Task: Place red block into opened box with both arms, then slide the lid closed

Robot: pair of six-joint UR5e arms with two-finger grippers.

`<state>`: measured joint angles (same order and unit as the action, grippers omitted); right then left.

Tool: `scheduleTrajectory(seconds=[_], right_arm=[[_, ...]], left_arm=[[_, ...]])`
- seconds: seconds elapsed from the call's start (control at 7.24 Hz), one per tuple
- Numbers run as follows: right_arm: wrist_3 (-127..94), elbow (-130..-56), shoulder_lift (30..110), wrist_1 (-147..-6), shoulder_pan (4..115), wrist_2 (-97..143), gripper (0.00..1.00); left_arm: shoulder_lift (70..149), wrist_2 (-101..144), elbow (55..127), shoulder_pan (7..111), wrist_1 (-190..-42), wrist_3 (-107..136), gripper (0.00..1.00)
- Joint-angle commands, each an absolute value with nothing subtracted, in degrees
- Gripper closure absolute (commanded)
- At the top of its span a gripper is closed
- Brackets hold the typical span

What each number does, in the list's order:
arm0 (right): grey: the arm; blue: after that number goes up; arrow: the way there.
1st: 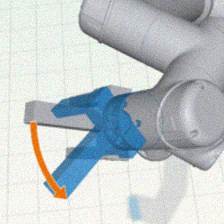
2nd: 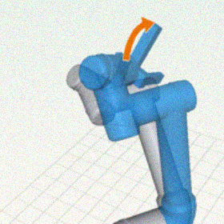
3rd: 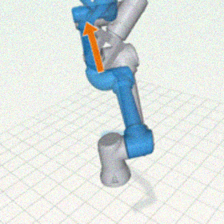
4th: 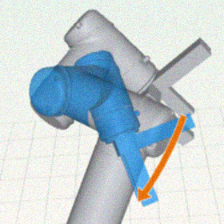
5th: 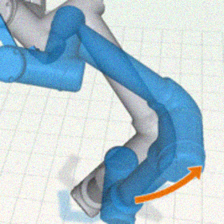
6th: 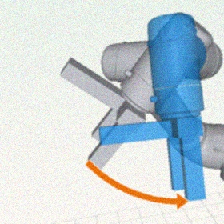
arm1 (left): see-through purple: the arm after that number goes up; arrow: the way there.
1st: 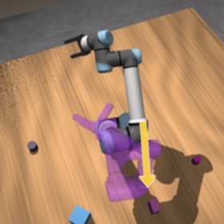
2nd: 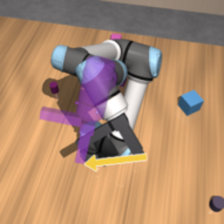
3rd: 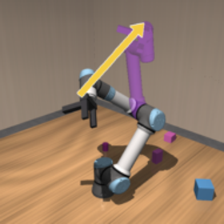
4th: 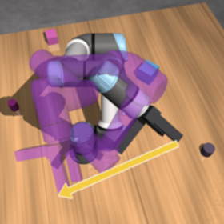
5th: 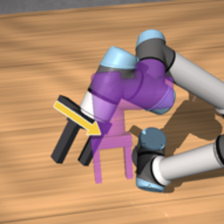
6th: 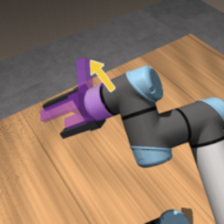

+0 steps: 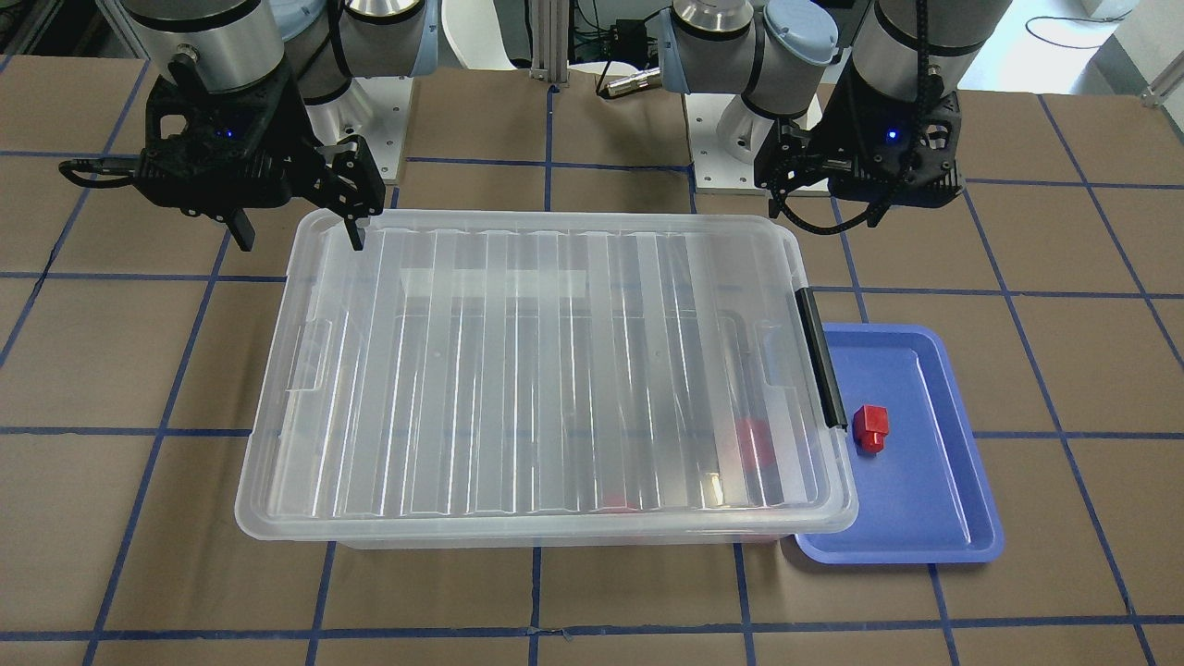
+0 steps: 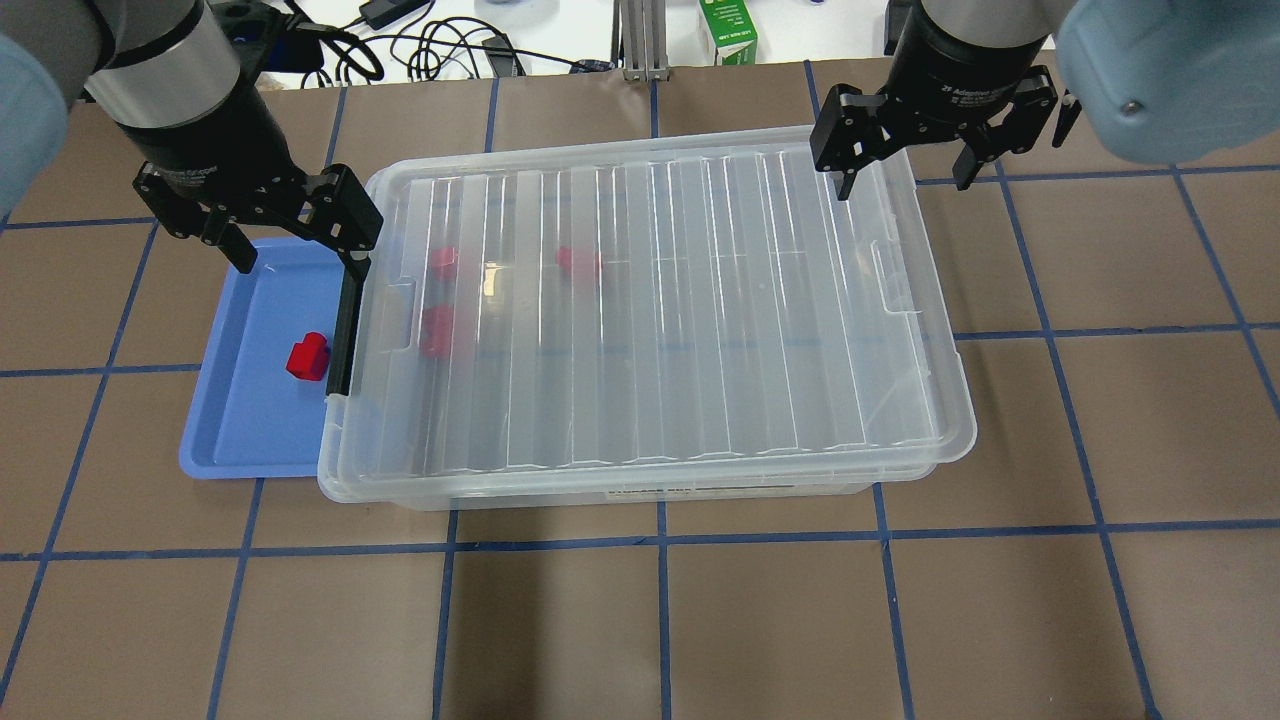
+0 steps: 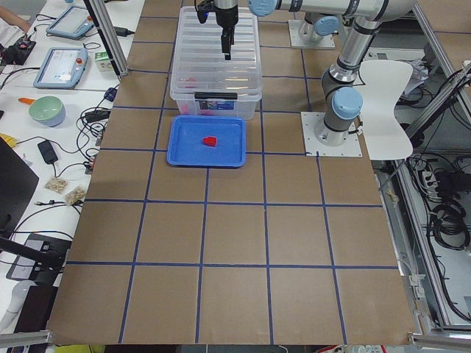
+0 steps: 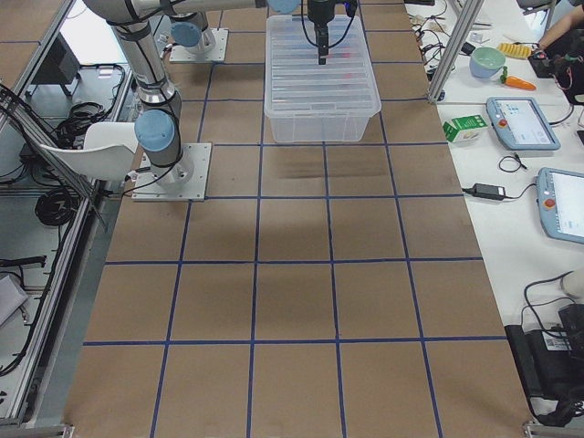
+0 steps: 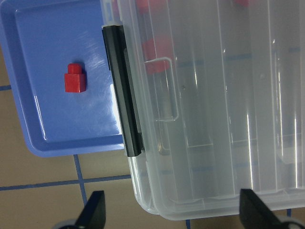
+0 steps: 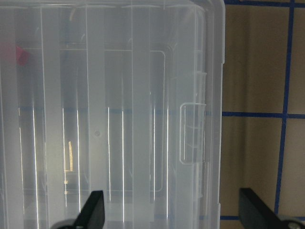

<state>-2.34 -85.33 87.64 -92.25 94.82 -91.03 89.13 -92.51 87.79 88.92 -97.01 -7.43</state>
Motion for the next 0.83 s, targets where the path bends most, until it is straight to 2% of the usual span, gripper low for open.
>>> scheduleTrajectory(seconds=[0.0, 0.28, 0.69], right_arm=[[-1.50, -85.43, 87.19, -92.03, 92.05, -91.06, 0.00], [2.35, -87.00, 86.49, -92.89, 86.07, -90.18, 0.00], [3.43, -94.99, 79.56, -105.34, 85.52, -90.26, 0.00]], left_arm=[[89.29, -92.46, 87.63, 88.77, -96.07, -7.38, 0.00], [89.21, -92.20, 87.63, 88.68, -95.27, -7.47, 0.00], [89.65, -91.41, 87.72, 83.35, -94.66, -13.06, 0.00]])
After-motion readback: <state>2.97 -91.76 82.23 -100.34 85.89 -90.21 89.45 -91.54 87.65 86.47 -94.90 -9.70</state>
